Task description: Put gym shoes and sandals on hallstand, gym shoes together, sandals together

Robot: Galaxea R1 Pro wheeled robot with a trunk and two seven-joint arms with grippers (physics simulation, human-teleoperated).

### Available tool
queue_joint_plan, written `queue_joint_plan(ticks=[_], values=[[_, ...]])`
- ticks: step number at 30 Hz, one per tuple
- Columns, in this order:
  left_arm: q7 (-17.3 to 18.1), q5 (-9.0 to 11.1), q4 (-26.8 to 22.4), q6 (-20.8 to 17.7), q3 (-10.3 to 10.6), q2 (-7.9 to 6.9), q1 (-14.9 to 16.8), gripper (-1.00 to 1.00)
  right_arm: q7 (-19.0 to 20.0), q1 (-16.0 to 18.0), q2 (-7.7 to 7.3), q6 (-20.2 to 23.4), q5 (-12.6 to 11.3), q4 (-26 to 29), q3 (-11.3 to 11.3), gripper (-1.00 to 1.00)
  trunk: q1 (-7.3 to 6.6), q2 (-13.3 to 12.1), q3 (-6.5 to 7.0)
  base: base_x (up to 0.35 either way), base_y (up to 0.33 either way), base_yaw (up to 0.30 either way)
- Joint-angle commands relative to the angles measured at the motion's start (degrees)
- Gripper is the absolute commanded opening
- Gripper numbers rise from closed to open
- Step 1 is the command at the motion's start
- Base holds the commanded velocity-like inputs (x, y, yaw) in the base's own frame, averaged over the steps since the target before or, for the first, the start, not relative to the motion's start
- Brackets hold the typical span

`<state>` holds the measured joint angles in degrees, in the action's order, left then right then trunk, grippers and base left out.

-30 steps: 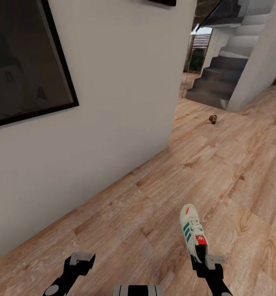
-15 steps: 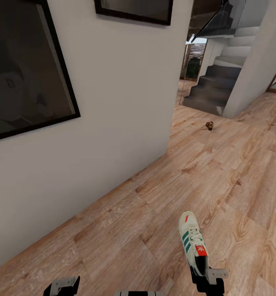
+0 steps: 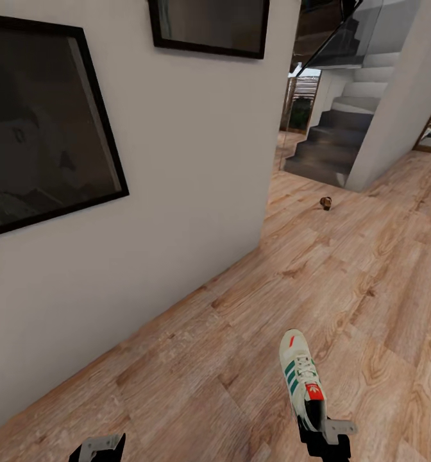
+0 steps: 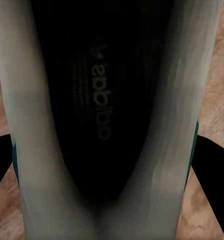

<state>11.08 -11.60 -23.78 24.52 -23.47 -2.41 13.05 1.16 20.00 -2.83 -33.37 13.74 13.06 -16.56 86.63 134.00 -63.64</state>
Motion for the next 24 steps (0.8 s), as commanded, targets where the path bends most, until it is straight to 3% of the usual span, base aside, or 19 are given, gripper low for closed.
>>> queue_joint_plan(ticks=[1, 11, 24], values=[[0.3, -0.5, 0.0, 0.2, -0.4, 0.07, 0.0, 1.00, 0.2, 0.0, 0.02, -0.2, 0.5, -0.1, -0.5, -1.00, -0.01, 0.0, 0.05, 0.000, 0.000, 0.000], [0.3, -0.5, 0.1, 0.3, -0.3, 0.24, 0.0, 1.00, 0.2, 0.0, 0.02, -0.2, 0.5, -0.1, -0.5, -1.00, -0.01, 0.0, 0.94, 0.123, -0.022, -0.044], [0.3, -0.5, 0.1, 0.3, -0.2, 0.30, 0.0, 1.00, 0.2, 0.0, 0.02, -0.2, 0.5, -0.1, -0.6, -1.00, -0.01, 0.0, 2.07, 0.241, -0.173, -0.096]])
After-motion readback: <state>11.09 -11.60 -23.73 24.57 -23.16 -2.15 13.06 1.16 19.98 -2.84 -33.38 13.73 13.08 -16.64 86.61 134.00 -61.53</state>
